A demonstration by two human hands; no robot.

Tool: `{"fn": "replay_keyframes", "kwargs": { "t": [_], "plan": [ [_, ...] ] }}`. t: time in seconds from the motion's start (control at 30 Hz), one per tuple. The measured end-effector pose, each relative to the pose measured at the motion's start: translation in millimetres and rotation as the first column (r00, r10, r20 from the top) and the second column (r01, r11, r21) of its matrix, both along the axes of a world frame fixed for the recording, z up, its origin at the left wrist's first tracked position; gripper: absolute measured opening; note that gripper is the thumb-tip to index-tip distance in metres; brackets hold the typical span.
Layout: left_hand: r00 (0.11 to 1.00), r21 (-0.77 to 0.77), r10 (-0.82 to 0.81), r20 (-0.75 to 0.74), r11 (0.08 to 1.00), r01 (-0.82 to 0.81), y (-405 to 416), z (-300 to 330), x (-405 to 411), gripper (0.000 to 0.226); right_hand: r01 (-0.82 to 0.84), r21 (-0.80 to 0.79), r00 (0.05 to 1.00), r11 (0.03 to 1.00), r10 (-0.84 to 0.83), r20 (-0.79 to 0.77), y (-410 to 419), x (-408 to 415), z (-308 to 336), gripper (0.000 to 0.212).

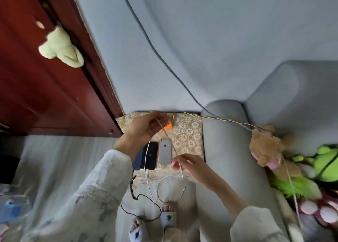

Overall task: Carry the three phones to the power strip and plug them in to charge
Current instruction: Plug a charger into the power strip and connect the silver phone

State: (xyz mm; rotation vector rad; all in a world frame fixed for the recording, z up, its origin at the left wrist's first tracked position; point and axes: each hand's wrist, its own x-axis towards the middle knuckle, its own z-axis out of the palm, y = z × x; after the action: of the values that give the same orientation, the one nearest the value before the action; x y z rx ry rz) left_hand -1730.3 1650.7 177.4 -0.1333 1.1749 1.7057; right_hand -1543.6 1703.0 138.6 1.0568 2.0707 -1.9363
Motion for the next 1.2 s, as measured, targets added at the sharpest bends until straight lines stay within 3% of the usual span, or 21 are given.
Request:
{"fn": "replay_keyframes", "kwargs": {
  "t": [0.07, 0.17, 0.23, 0.33, 0.4, 0.47, 0.57, 0.63, 0.73, 0.8, 0.87, 0.93, 1.0, 1.1, 1.2],
  "plan": [
    [0.999, 0.000, -0.037, -0.013, 0.999, 0.037, -5, 10, -2, 0.022, 0.068, 0.025, 0.995, 0.997, -0.066, -0.073, 5, 0, 23, 0.022],
    [0.949, -0.085, -0.229, -0.218, 0.973, 0.215, -23, 19, 6, 0.025, 0.182, -0.025, 0.960, 0.983, -0.184, -0.209, 15, -13, 66, 0.021],
    [0.844, -0.165, -0.394, -0.363, 0.919, 0.358, -37, 25, 15, 0.032, 0.263, -0.129, 0.905, 0.956, -0.291, -0.309, 22, -28, 95, 0.020],
    [0.617, -0.243, -0.591, -0.520, 0.794, 0.557, -47, 45, 29, 0.040, 0.261, -0.311, 0.827, 0.914, -0.378, -0.416, 31, -53, 136, 0.019],
    [0.483, -0.269, -0.651, -0.585, 0.718, 0.642, -48, 64, 38, 0.040, 0.235, -0.419, 0.786, 0.877, -0.425, -0.448, 38, -67, 159, 0.018],
    [0.430, -0.261, -0.654, -0.623, 0.692, 0.673, -45, 84, 47, 0.034, 0.215, -0.459, 0.773, 0.862, -0.438, -0.460, 45, -73, 173, 0.016],
    [0.455, -0.217, -0.620, -0.639, 0.713, 0.667, -35, 113, 58, 0.016, 0.136, -0.486, 0.811, 0.863, -0.379, -0.446, 60, -70, 181, 0.017],
    [0.503, -0.177, -0.539, -0.675, 0.781, 0.599, -25, 125, 63, 0.007, 0.077, -0.501, 0.848, 0.862, -0.321, -0.422, 72, -63, 183, 0.019],
    [0.507, -0.271, -0.450, -0.735, 0.881, 0.389, -6, 127, 68, 0.017, 0.020, -0.592, 0.861, 0.806, -0.315, -0.399, 92, -57, 189, 0.024],
    [0.497, -0.369, -0.527, -0.689, 0.846, 0.385, 2, 120, 73, 0.035, 0.014, -0.671, 0.848, 0.742, -0.364, -0.385, 102, -57, 195, 0.029],
    [0.461, -0.412, -0.639, -0.616, 0.760, 0.503, 6, 110, 79, 0.042, 0.021, -0.719, 0.830, 0.694, -0.413, -0.375, 107, -58, 200, 0.039],
    [0.425, -0.398, -0.673, -0.606, 0.719, 0.570, 7, 106, 84, 0.027, 0.027, -0.759, 0.813, 0.651, -0.456, -0.361, 108, -60, 202, 0.045],
    [0.451, -0.336, -0.630, -0.632, 0.747, 0.574, 7, 110, 86, 0.011, 0.033, -0.771, 0.810, 0.636, -0.468, -0.352, 110, -62, 202, 0.042],
    [0.546, -0.228, -0.518, -0.658, 0.828, 0.511, 9, 126, 77, 0.016, 0.067, -0.704, 0.834, 0.707, -0.427, -0.349, 114, -64, 198, 0.035],
    [0.666, -0.080, -0.334, -0.668, 0.921, 0.382, 10, 146, 58, 0.016, 0.008, -0.508, 0.907, 0.861, -0.220, -0.359, 106, -55, 180, 0.029]
  ]
}}
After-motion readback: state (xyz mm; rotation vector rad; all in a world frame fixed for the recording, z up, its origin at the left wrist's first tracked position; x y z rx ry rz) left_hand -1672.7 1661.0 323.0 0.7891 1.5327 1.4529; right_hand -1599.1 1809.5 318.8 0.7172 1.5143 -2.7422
